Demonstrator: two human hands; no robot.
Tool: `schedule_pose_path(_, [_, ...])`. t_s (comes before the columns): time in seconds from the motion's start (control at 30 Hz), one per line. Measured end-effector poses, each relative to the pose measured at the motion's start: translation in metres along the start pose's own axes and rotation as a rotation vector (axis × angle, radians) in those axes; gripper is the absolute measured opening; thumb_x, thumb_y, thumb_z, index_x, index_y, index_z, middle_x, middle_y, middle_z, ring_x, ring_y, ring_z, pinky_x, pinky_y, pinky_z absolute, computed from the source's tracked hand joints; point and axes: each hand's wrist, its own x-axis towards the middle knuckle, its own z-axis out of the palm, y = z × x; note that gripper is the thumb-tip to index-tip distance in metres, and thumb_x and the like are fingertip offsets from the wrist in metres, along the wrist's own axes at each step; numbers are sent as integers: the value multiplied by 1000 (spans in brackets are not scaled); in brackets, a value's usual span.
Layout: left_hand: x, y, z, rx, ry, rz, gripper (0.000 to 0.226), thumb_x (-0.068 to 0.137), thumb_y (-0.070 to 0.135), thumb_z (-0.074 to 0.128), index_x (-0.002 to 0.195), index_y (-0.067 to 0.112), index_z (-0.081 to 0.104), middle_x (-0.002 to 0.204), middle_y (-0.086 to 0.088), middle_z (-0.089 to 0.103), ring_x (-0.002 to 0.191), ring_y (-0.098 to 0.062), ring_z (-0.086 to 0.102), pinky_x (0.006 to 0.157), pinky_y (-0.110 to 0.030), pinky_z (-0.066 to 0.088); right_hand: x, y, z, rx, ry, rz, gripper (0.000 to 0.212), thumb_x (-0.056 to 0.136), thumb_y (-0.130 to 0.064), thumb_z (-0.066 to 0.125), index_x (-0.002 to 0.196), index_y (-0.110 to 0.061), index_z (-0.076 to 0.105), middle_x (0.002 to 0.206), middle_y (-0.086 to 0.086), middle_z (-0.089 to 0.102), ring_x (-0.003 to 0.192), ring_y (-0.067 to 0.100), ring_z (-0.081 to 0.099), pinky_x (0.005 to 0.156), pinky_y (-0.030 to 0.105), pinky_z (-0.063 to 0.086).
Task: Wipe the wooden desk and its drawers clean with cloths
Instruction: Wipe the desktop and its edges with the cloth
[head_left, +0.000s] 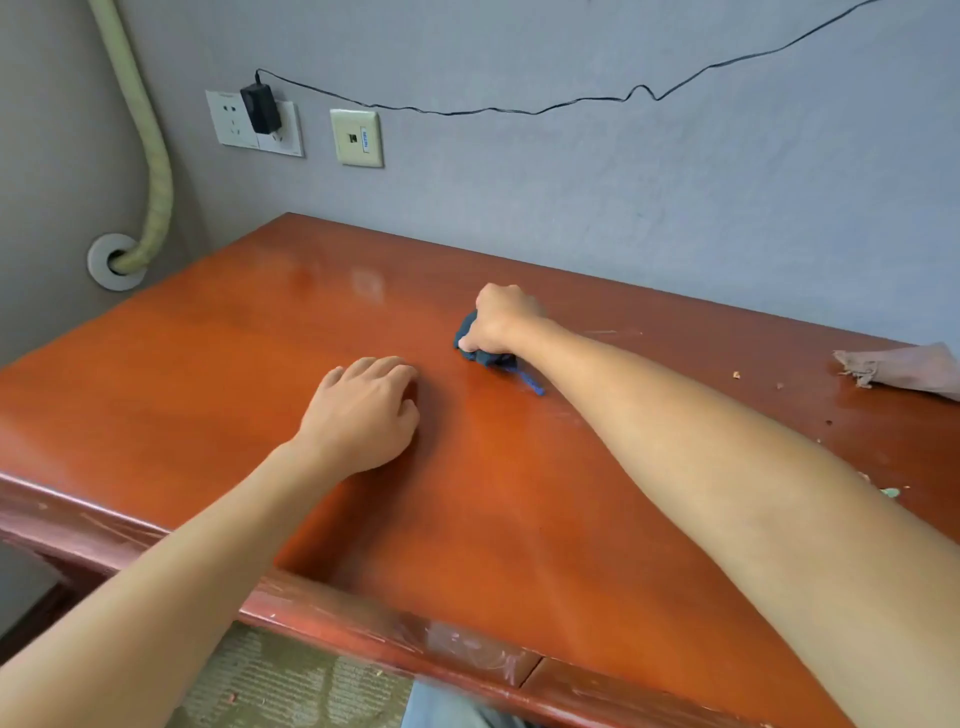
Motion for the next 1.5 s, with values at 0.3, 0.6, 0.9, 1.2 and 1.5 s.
schedule_pose_path(0.3, [56,45,24,-11,-92,-18,48,101,42,28,144,29,46,158,12,37,145,-29,29,112,-65,23,33,56,-33,-116,-84,26,35,67,-35,88,75,-15,60,78,2,63,68,21,59,53,26,39])
schedule_pose_path(0.6, [67,48,35,-14,-107,-60,68,97,61,11,163,42,14,173,12,8,160,-27,-2,118,-70,-4,80,38,-54,-15,-138,-213,34,76,-28,88,106,-26,71,103,1,71,94,21,67,76,31,56])
schedule_pose_path(0.9, [67,47,37,-31,-66,-63,67,98,62,15,162,43,19,173,14,11,160,-25,1,120,-67,-3,91,85,-32,-56,-240,-287,33,72,-19,92,92,-38,74,104,-13,69,100,12,62,88,34,52])
schedule_pose_path(1.2, [67,47,40,-14,-62,-62,66,99,63,12,162,44,15,173,14,9,160,-24,0,121,-68,-2,75,240,-70,-110,-167,53,29,76,-10,88,93,-28,72,96,0,71,97,22,66,74,32,54])
schedule_pose_path(1.5, [66,47,38,-5,-68,-78,66,98,63,13,162,45,15,172,16,9,159,-23,2,121,-67,0,73,169,-25,148,0,-177,31,81,-17,85,109,-20,73,108,-2,67,103,19,61,85,29,44])
